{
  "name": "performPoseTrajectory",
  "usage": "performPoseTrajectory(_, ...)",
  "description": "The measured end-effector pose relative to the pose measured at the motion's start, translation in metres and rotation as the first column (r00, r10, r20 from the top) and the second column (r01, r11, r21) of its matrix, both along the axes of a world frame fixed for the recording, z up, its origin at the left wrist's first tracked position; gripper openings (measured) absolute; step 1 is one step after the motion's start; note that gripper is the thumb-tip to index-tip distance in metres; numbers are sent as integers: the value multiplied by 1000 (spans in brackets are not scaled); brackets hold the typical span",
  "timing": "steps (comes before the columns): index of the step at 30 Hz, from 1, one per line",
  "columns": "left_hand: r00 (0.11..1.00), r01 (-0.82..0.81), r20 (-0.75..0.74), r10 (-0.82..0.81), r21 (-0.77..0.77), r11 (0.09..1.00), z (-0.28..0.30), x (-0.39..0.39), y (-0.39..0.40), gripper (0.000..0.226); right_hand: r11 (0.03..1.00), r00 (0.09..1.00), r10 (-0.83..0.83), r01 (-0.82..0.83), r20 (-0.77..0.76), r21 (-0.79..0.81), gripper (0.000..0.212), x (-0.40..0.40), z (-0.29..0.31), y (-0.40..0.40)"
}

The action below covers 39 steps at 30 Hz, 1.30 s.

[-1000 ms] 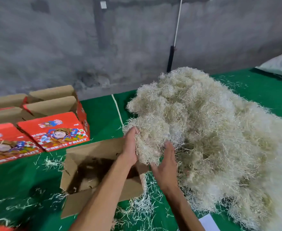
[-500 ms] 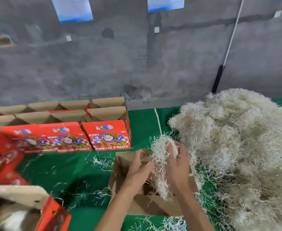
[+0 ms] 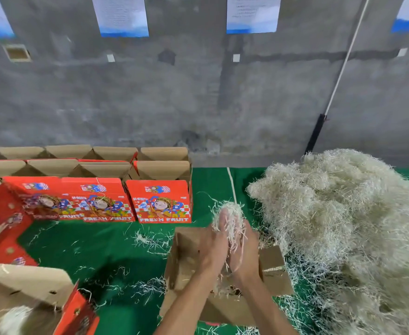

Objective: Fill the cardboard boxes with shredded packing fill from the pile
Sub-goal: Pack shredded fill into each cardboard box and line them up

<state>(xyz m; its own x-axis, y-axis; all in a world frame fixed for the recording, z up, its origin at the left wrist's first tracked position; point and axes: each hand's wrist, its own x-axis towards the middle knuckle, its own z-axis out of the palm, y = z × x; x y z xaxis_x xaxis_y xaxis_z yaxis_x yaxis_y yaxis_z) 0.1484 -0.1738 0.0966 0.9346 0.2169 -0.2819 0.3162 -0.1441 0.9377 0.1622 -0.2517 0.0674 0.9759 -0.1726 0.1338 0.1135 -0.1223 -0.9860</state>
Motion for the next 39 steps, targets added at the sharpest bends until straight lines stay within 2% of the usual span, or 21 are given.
performPoseTrajectory(1,999,49,16,-49,-4,999,1,3,7,81,999,999,-6,5,-44,-41,21,6,0,-3)
performPoseTrajectory(2,999,17,52,-17,-3,1000,2,9,21,83,998,998,4,-8,-63,-65,30,13,1,-13)
performPoseTrajectory(4,971,-212,99,216,-47,976,-2,27,64,47,998,996,-42,38,-84,-55,52,27,2,-40)
performPoseTrajectory(6,904,-410,46,426,-200,890,-4,39,94,26,988,987,-141,145,-82,44,51,38,3,-55)
performPoseTrajectory(8,930,-337,34,367,-321,885,-6,41,83,51,991,991,-131,129,-37,-40,47,43,0,-40)
performPoseTrajectory(10,969,-206,91,230,-219,954,-18,40,47,70,971,999,47,-43,12,-234,37,37,-1,-4)
performPoseTrajectory(11,967,-213,115,228,-125,969,-28,40,31,68,946,989,136,-113,54,-302,33,32,-4,13)
performPoseTrajectory(14,955,-274,125,270,18,962,-35,38,32,54,907,978,187,-135,95,-398,55,30,-7,13)
performPoseTrajectory(16,938,-247,264,226,47,968,-32,40,62,57,928,989,129,-93,75,-362,54,39,-8,-21)
performPoseTrajectory(19,809,-485,360,466,-42,874,-21,47,108,58,982,994,-106,109,27,-154,49,46,-8,-65)
performPoseTrajectory(20,806,-501,346,481,-34,865,-18,48,111,58,984,990,-142,143,14,-102,50,46,-9,-65)
performPoseTrajectory(23,962,-201,194,194,19,979,-23,42,63,52,990,999,-31,30,-10,-135,50,40,-17,-26)
performPoseTrajectory(25,988,-94,130,87,54,994,-41,33,26,68,972,999,35,-27,28,-233,47,36,-25,-1)
performPoseTrajectory(27,974,-179,153,165,81,981,-40,26,26,99,981,1000,22,-23,-8,-194,47,38,-23,-10)
performPoseTrajectory(28,959,-226,189,212,55,973,-36,29,41,104,989,1000,-22,19,-18,-148,49,42,-20,-26)
performPoseTrajectory(30,879,-394,249,407,-103,914,-32,37,82,89,979,983,-180,175,-39,-105,59,48,-13,-66)
performPoseTrajectory(32,842,-486,128,524,-242,840,-30,45,110,84,960,958,-276,269,-77,-82,65,49,-12,-87)
performPoseTrajectory(33,876,-449,80,476,-224,865,-32,45,109,82,974,972,-225,221,-71,-57,66,46,-11,-81)
performPoseTrajectory(35,956,-267,112,270,-42,963,-33,44,77,75,999,999,-32,32,-30,-15,65,36,-11,-47)
performPoseTrajectory(37,984,-134,129,122,93,987,-39,33,35,81,987,991,131,-129,15,-100,60,27,-11,-10)
performPoseTrajectory(39,971,-139,213,112,115,984,-41,25,29,75,963,980,195,-186,27,-194,54,23,-9,-3)
